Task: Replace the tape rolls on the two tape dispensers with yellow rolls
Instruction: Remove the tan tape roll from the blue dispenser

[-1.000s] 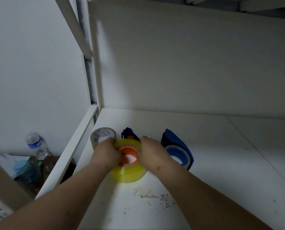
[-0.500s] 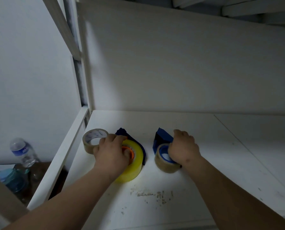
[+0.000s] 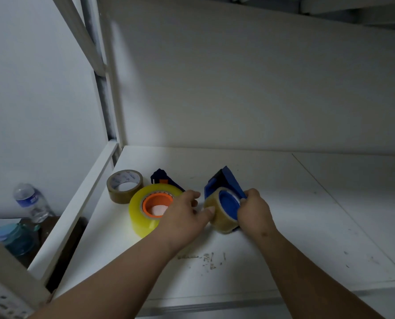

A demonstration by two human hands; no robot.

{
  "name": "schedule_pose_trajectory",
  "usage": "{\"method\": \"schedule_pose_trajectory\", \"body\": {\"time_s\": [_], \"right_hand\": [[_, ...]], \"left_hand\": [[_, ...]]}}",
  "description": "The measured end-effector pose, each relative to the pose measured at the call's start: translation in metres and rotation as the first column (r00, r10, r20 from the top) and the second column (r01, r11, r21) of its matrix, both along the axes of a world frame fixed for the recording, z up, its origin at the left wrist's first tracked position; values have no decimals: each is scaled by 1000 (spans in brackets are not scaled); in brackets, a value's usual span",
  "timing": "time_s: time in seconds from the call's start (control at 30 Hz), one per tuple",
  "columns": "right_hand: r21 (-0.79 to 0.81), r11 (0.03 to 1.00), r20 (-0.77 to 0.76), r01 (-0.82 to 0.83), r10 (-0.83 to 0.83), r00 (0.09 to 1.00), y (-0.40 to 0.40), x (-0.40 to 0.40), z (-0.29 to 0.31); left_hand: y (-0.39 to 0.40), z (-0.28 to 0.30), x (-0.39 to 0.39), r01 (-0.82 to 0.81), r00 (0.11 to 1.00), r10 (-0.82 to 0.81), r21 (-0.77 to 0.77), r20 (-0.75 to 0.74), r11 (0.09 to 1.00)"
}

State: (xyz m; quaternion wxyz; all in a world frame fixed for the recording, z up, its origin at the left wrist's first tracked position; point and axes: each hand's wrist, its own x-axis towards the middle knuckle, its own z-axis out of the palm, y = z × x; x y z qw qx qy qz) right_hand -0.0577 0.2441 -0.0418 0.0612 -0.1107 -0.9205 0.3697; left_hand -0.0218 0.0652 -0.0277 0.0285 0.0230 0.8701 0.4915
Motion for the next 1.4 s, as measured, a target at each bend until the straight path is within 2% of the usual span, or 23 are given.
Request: {"method": "schedule_pose_trajectory", "body": {"time_s": [0.07, 0.13, 0.23, 0.3, 0.37, 0.43, 0.57, 0.67, 0.93, 1.07, 1.2, 1.3, 1.4], "right_hand": [[-80, 996, -72, -27, 21, 997, -2, 5, 3], [-134, 984, -161, -115, 93, 983, -5, 13, 5], [-219, 951, -242, -219, 164, 956, -3, 22, 6], [-370, 894, -176, -253, 200, 964, 1, 26, 9], [-579, 777, -48, -247, 270, 962, 2, 29, 11], [-696, 681, -7, -227, 309, 951, 4, 30, 11], [-602, 730, -116, -324, 322, 940, 12, 32, 19], [-565, 740, -119, -365, 364, 924, 21, 31, 25], [-488, 746, -166, -452, 429, 888, 25, 23, 38], [-467, 757, -257, -457, 378, 889, 21, 25, 37], [-391, 834, -361, -388, 248, 899, 12, 30, 29], [-451, 811, -325, -372, 240, 915, 4, 26, 41], [-390, 823, -275, -412, 323, 906, 20, 16, 59]], "left_hand": [[12, 5, 4, -30, 985, -11, 232, 172, 972], [22, 9, 8, -102, 958, -23, 417, 286, 903], [30, 10, 11, -255, 935, 58, 552, 349, 794], [31, 7, 13, -273, 940, 76, 600, 332, 752], [31, 6, 16, -214, 958, 28, 651, 285, 728], [32, 7, 20, -172, 967, -11, 679, 256, 714], [23, 9, 20, -150, 971, -25, 680, 240, 718], [13, 12, 20, -117, 972, -53, 672, 227, 731], [4, 16, 17, -67, 980, -89, 721, 176, 689], [0, 21, 15, -65, 984, -73, 712, 162, 699], [-2, 30, 14, -67, 986, -61, 713, 153, 698], [4, 38, 11, -52, 992, -45, 710, 117, 702], [-8, 46, 6, -77, 991, -16, 662, 133, 746]]}}
